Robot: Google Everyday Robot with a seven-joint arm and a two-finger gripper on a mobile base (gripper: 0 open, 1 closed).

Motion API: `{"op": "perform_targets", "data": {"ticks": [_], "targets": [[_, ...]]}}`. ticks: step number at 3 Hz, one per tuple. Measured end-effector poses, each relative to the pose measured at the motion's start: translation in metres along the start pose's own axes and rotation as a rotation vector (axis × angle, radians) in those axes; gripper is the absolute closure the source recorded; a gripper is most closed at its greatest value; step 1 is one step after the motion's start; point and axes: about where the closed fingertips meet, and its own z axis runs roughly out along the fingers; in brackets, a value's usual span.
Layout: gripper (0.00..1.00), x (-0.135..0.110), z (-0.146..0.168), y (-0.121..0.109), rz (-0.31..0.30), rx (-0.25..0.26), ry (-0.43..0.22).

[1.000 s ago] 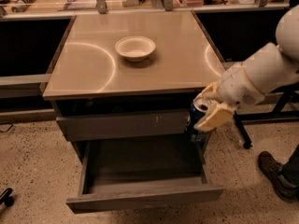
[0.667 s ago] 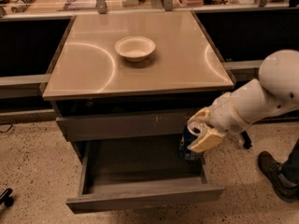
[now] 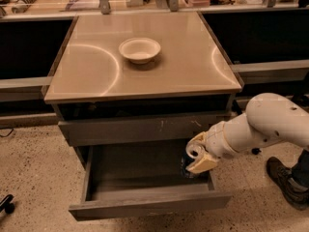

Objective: Place pepsi can into middle drawer

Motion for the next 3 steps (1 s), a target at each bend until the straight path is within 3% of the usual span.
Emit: {"op": "perform_targets", "data": {"ticks": [1,3], "targets": [[1.00,0.000,0.000,0.000,0.000,0.001,-0.001],[1.00,0.023,0.048,-0.010,-0.076,0.039,0.029]]}}
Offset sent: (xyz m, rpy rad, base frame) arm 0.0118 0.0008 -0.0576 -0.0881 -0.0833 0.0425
